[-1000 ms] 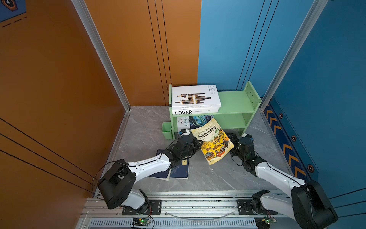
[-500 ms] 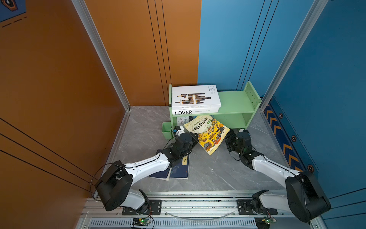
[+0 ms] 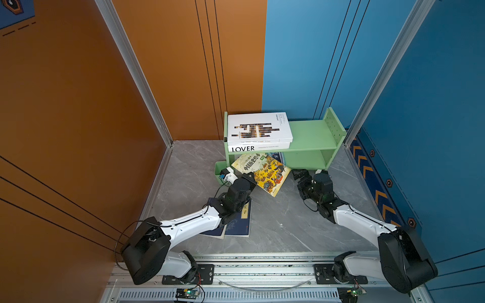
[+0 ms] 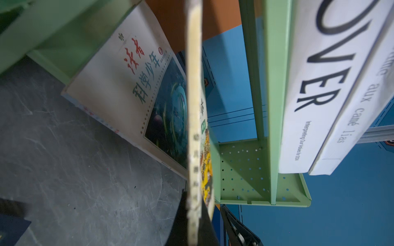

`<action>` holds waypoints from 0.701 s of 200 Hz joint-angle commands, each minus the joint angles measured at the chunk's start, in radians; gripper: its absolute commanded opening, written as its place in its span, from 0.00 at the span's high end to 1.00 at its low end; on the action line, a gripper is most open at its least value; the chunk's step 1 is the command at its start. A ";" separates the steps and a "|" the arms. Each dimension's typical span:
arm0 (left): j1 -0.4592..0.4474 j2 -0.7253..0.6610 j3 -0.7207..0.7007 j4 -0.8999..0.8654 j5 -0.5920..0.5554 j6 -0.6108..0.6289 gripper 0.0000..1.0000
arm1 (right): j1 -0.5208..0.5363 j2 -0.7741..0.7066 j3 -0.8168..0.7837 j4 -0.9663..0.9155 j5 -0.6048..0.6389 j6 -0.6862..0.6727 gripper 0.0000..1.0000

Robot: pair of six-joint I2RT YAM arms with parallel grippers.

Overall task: Stacking books/files
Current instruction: Place the book at the bookshelf.

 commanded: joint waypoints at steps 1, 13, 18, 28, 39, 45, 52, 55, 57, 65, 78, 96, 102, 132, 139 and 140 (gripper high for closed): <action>-0.009 -0.007 -0.020 0.079 -0.096 -0.018 1.00 | 0.000 -0.028 0.027 0.009 -0.018 0.000 0.00; -0.009 0.003 -0.019 0.091 -0.110 -0.031 1.00 | 0.001 -0.031 0.023 0.008 -0.023 0.000 0.00; -0.010 0.007 -0.018 0.098 -0.116 -0.034 1.00 | 0.003 -0.033 0.022 0.008 -0.027 0.001 0.00; -0.012 0.018 -0.017 0.118 -0.125 -0.039 1.00 | 0.006 -0.039 0.021 0.009 -0.033 0.000 0.00; -0.014 0.029 -0.012 0.130 -0.133 -0.045 1.00 | 0.009 -0.044 0.021 0.010 -0.053 0.003 0.00; -0.013 0.034 -0.009 0.130 -0.136 -0.054 1.00 | 0.012 -0.048 0.021 0.011 -0.066 0.004 0.00; -0.014 0.043 -0.005 0.133 -0.139 -0.061 1.00 | 0.016 -0.055 0.021 0.009 -0.076 0.006 0.00; -0.015 0.045 -0.004 0.132 -0.139 -0.065 1.00 | 0.020 -0.059 0.021 0.006 -0.079 0.010 0.01; -0.015 0.047 -0.003 0.134 -0.139 -0.066 1.00 | 0.022 -0.061 0.023 0.004 -0.081 0.010 0.01; -0.015 0.056 0.001 0.138 -0.140 -0.075 1.00 | 0.033 -0.072 0.020 -0.002 -0.088 0.016 0.01; -0.017 0.070 0.010 0.144 -0.142 -0.083 1.00 | 0.058 -0.089 0.019 -0.002 -0.099 0.029 0.03; -0.021 0.086 0.015 0.146 -0.148 -0.091 1.00 | 0.098 -0.111 0.016 0.005 -0.104 0.052 0.07; -0.022 0.090 0.018 0.147 -0.150 -0.095 1.00 | 0.111 -0.118 0.016 0.007 -0.104 0.062 0.08; -0.024 0.112 0.030 0.161 -0.137 -0.094 1.00 | 0.168 -0.125 0.000 0.029 -0.114 0.127 0.17; -0.024 0.116 0.031 0.161 -0.135 -0.097 1.00 | 0.180 -0.123 -0.007 0.040 -0.115 0.143 0.19; -0.023 0.116 0.031 0.161 -0.134 -0.097 1.00 | 0.182 -0.123 -0.008 0.042 -0.115 0.146 0.19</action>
